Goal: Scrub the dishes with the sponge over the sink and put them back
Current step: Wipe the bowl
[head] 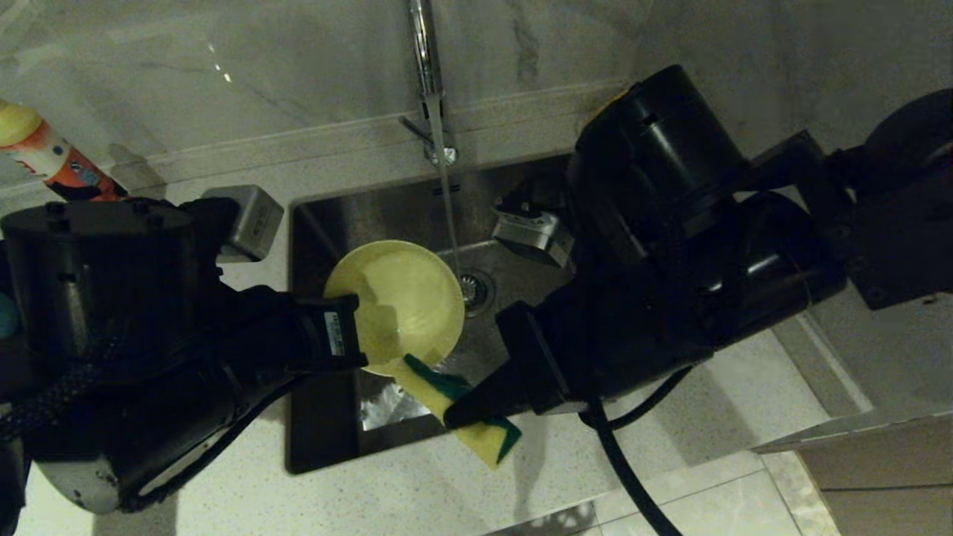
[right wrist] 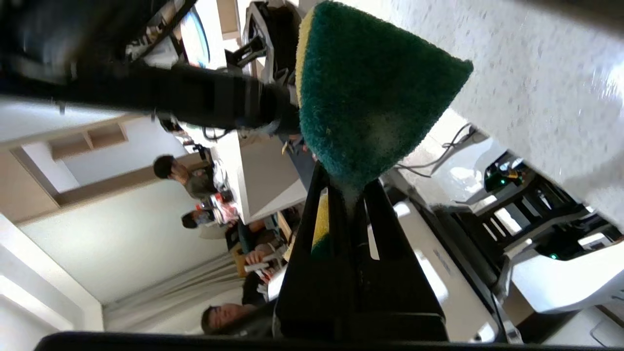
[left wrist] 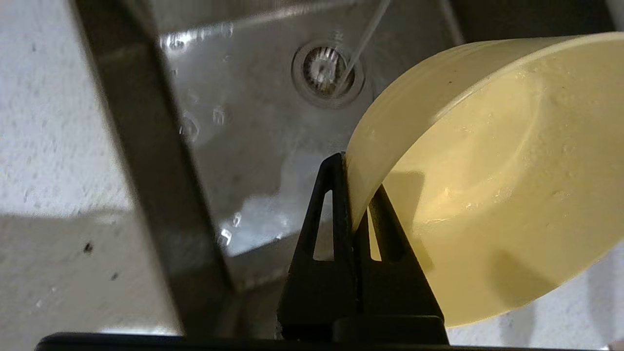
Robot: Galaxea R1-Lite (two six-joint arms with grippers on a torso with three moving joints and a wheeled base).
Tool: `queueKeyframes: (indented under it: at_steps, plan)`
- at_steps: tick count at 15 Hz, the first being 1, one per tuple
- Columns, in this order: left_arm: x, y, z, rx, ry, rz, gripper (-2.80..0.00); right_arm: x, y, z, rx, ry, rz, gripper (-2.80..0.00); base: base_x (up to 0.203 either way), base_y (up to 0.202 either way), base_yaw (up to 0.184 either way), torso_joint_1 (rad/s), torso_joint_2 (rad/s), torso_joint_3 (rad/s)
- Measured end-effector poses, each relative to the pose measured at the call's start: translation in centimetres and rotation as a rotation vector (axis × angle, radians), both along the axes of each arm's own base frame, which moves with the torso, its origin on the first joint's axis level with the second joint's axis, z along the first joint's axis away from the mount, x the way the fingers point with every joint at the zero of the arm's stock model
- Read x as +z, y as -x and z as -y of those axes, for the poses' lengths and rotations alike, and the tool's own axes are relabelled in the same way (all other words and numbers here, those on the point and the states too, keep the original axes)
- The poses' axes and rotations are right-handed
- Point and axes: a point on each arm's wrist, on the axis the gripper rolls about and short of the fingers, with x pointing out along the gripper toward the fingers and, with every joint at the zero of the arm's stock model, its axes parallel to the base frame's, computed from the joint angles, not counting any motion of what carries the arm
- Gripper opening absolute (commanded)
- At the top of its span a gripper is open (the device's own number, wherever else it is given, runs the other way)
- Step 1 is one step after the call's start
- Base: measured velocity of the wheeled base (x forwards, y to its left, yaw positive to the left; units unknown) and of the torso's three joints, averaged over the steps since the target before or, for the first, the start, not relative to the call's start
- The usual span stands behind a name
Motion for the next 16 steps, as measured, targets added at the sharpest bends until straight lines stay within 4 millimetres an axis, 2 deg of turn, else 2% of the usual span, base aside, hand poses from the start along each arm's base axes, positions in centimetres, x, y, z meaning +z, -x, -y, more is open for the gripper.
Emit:
queueKeyframes:
  at_steps: [8,16]
  plan:
    - [-2.5,0.2,0.8,0.002,-0.067,0.07,-2.8,-0.5,-2.3,-1.6,-0.038,-0.013,-0.02,-2.8,0.0,0.0,0.0,0.0,0.0,0.0]
    - [-2.9,0.7,1.0,-0.018,-0.073,0.073,-2.8,-1.0,-4.6,-2.1,-0.079,-0.022,-0.004,-2.8,0.0,0.0,0.0,0.0,0.0,0.0]
